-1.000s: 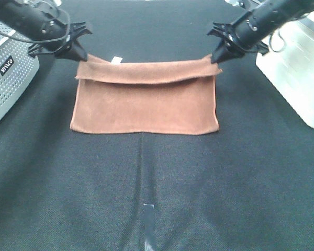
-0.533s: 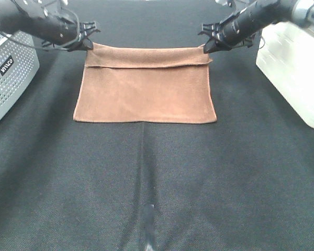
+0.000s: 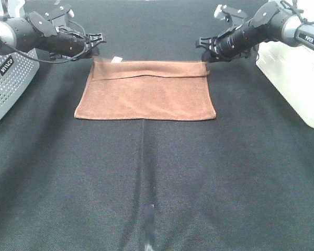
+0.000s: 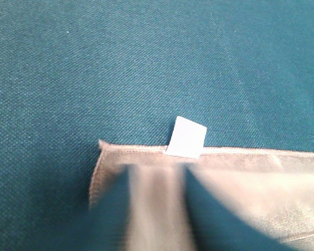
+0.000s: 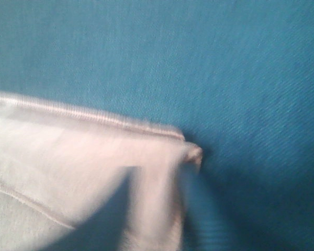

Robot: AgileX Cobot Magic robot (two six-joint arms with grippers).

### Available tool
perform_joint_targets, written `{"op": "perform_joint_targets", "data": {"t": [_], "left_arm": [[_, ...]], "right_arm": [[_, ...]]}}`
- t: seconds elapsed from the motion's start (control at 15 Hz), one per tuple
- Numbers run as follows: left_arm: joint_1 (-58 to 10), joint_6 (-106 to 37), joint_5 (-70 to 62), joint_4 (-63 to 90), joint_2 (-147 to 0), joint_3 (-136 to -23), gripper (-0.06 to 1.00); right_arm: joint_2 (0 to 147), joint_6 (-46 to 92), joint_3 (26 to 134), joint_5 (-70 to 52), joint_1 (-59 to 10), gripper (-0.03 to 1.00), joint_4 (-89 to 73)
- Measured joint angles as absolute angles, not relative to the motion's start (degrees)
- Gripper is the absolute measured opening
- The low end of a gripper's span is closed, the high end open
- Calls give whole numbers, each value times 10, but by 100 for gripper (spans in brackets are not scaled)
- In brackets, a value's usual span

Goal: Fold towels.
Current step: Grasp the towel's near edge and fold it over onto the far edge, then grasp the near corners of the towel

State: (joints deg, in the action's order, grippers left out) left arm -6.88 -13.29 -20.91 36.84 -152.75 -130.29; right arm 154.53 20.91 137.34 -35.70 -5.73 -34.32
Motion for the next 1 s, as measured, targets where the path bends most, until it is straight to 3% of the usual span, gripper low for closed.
{"op": "perform_joint_targets", "data": {"t": [0.13,0.2,0.67,0.8,1.0], "left_arm": [[-69,-133,-229,367,-1525,-1303,76],[-69,-133,-245,360,-1518,-1303,80],[-69,-125,-448,289,-1470,-1304,83],[-61,-47,-555,277,-1458,-1306,83],[-57,-16,-616,262,-1458,-1306,79]], "right_arm": [[1539,209,1373,-375,-57,73,-339],[1530,209,1373,-400,-57,77,-331],[1488,157,1373,-608,-57,80,-301],[1488,131,1373,-688,-57,80,-301],[1484,109,1373,-691,-57,80,-301]]}}
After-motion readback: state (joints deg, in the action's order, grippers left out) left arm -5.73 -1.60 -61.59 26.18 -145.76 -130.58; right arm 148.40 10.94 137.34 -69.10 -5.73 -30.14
